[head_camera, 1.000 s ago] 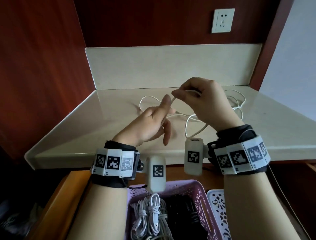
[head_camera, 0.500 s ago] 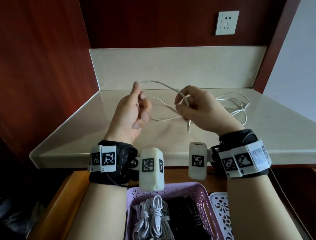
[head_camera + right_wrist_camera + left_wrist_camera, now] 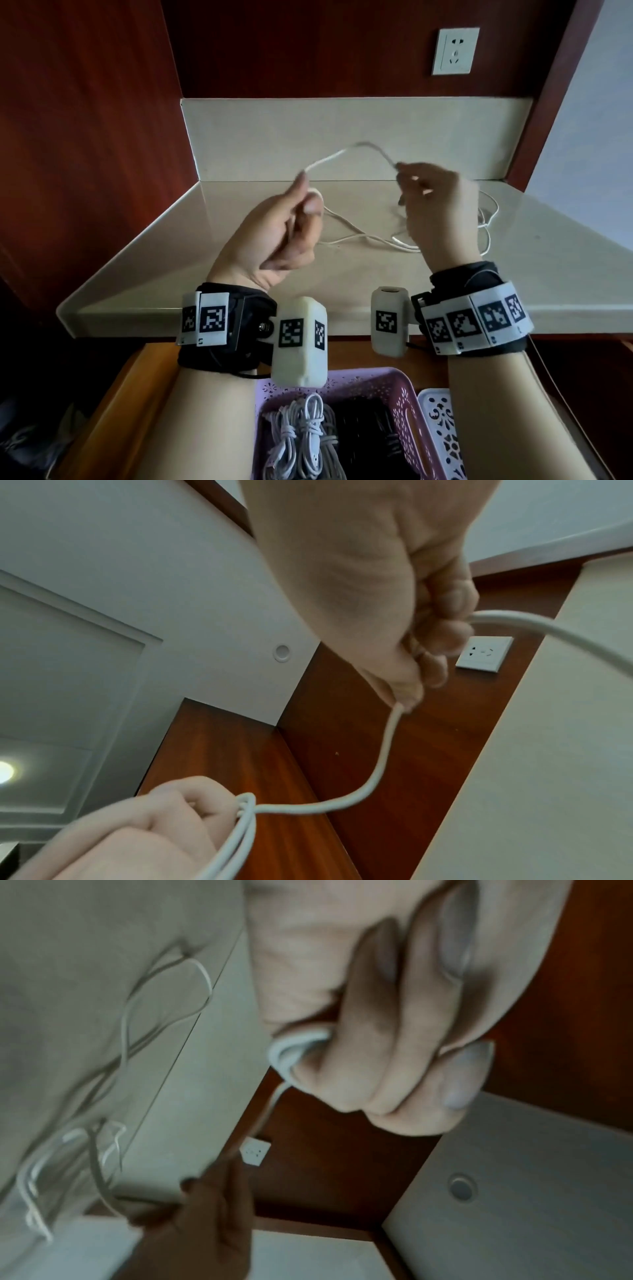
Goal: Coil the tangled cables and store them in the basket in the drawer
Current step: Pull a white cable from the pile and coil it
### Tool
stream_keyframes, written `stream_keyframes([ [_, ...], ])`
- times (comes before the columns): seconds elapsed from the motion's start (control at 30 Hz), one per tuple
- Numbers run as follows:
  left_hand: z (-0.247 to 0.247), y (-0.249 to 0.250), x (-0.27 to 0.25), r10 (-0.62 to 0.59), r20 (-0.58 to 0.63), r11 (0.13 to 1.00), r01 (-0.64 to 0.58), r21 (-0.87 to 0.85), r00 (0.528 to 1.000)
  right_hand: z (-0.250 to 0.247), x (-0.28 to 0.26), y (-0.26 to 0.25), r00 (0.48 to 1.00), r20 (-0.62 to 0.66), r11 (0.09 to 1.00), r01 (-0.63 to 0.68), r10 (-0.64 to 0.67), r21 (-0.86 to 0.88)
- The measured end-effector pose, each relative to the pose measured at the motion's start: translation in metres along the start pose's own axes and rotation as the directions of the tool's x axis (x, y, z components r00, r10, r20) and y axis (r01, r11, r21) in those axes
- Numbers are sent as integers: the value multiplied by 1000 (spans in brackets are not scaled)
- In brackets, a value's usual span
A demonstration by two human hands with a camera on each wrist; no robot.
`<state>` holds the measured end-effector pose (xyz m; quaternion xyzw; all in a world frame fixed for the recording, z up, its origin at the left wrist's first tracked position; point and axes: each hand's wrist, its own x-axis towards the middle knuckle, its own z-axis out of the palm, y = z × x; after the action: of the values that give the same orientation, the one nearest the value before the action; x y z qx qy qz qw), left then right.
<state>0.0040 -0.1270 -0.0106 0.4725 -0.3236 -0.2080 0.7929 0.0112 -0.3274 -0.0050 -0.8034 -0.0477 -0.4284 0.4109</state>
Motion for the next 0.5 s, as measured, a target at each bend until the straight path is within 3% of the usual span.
stream_keyframes([
  [0.07, -4, 4, 3, 144, 150, 921, -77, -383, 978, 3, -1, 0, 988, 153, 973, 64, -30, -221],
  [0.1, -7, 5, 3, 242, 141, 855, -142, -499, 960, 5, -2, -1, 973, 227, 957, 104, -42, -271],
  [0.2, -11, 9, -2, 443, -103, 693, -413, -591, 891, 14, -8, -8, 887, 451, 959, 204, -97, -195],
  [0.23, -10, 11, -3, 458, -227, 664, -500, -556, 860, 17, -10, -11, 849, 518, 963, 219, -110, -155],
  [0.3, -7, 12, -4, 464, -458, 692, -633, -347, 758, 20, -14, -17, 778, 618, 965, 234, -111, -122],
  [0.37, -9, 11, -2, 470, -572, 747, -648, -148, 672, 19, -16, -20, 734, 670, 964, 243, -111, -107],
  [0.43, -11, 8, 0, 490, -569, 822, -567, 50, 661, 15, -17, -22, 713, 690, 966, 246, -126, -79],
  [0.5, -9, 4, 2, 474, -543, 878, -418, 234, 693, 9, -16, -24, 712, 685, 964, 259, -154, -53],
])
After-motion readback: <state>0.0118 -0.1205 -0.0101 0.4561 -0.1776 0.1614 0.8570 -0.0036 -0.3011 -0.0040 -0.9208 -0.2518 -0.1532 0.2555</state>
